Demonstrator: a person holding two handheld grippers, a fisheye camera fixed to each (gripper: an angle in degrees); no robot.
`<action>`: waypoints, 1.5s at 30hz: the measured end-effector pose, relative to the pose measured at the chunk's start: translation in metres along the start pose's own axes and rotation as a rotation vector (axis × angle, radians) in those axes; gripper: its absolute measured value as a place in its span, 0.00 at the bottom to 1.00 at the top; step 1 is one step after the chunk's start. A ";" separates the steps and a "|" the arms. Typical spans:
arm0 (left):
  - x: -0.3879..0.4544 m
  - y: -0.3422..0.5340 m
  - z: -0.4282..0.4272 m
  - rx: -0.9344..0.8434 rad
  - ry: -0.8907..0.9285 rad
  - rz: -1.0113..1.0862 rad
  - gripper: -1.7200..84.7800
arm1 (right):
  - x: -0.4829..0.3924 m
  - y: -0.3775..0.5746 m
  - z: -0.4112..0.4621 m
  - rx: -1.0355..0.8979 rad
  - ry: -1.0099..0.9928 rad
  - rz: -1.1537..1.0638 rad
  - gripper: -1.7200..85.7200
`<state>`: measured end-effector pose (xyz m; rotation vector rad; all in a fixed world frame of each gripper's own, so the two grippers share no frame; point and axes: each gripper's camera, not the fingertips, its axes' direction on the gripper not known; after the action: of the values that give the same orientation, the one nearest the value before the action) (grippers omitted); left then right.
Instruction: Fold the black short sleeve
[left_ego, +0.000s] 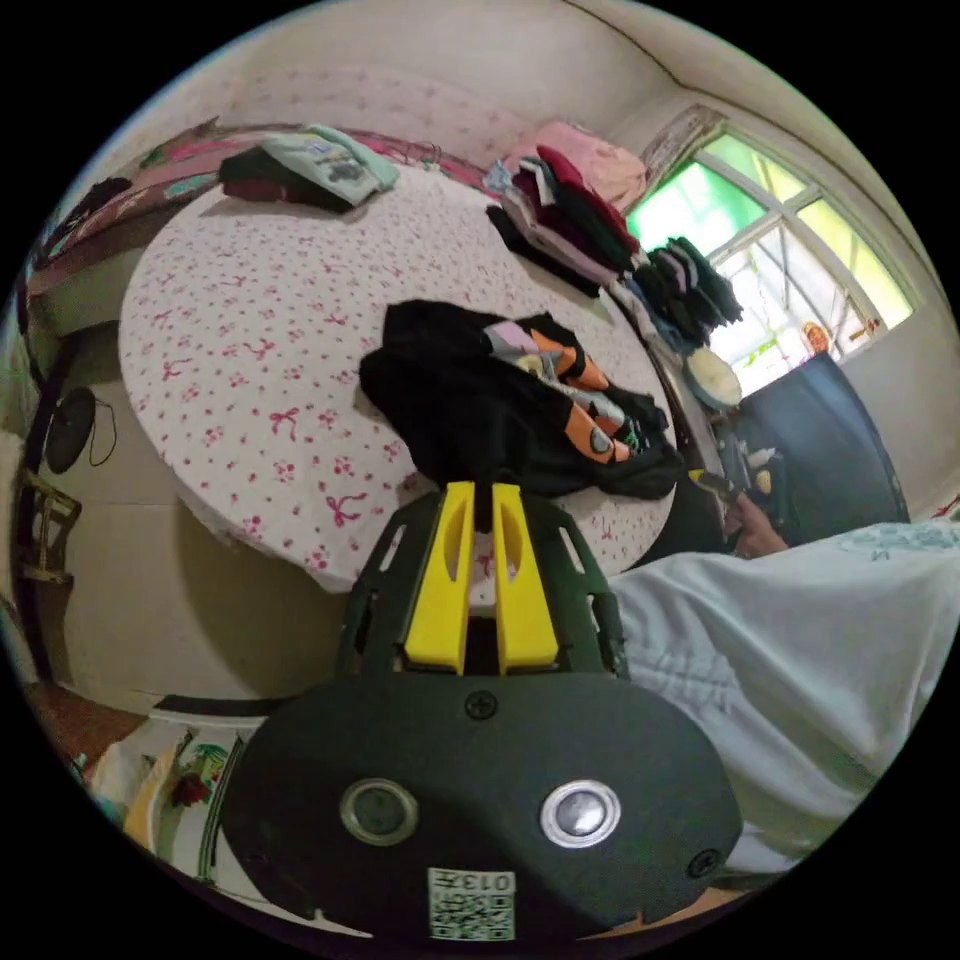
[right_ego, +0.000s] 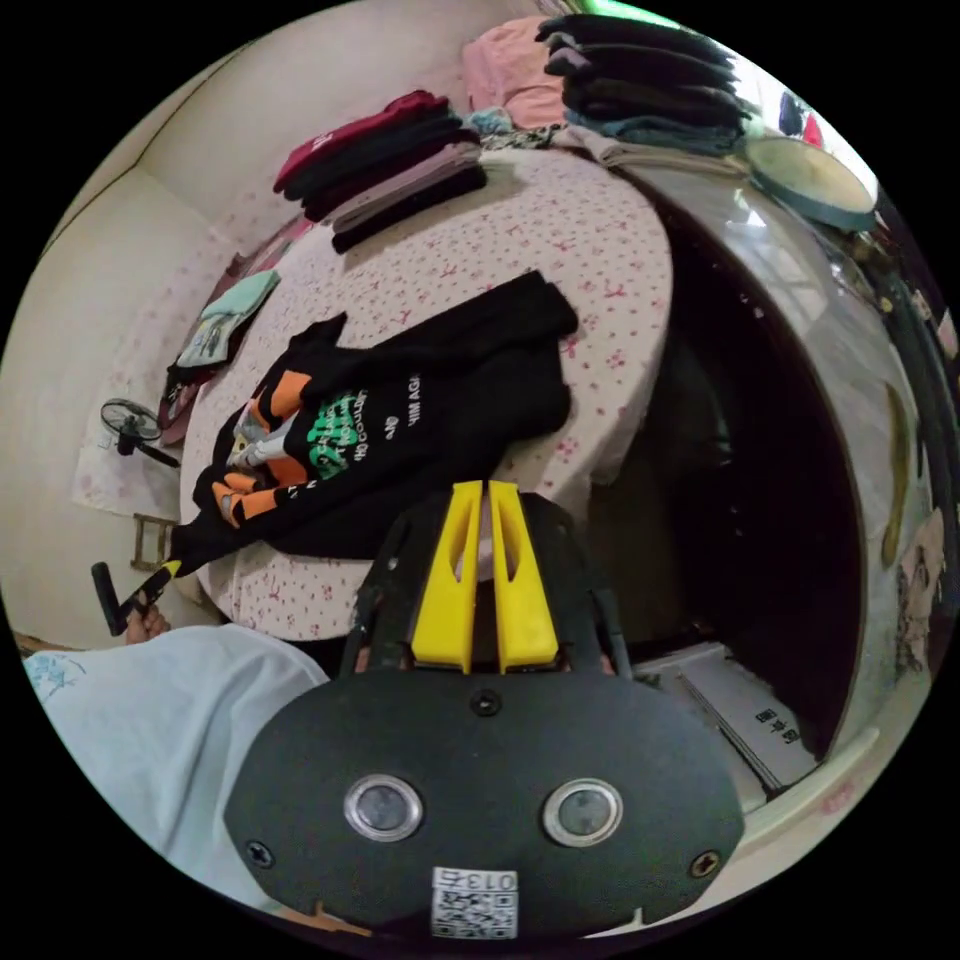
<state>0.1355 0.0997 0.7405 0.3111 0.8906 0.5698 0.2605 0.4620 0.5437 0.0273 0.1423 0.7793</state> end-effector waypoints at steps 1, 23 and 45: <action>-0.002 -0.001 -0.004 0.018 0.000 -0.002 0.12 | -0.001 -0.002 -0.005 0.029 0.007 -0.025 0.08; 0.027 0.031 -0.043 -0.047 0.143 0.319 0.02 | 0.016 0.007 -0.053 0.182 -0.254 -0.356 0.04; 0.044 0.055 -0.263 0.498 0.367 0.617 0.02 | 0.068 0.055 -0.172 0.450 -0.545 -0.522 0.02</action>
<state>-0.0722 0.1755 0.5812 0.9760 1.2989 0.9914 0.2459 0.5439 0.3700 0.6020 -0.1923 0.1865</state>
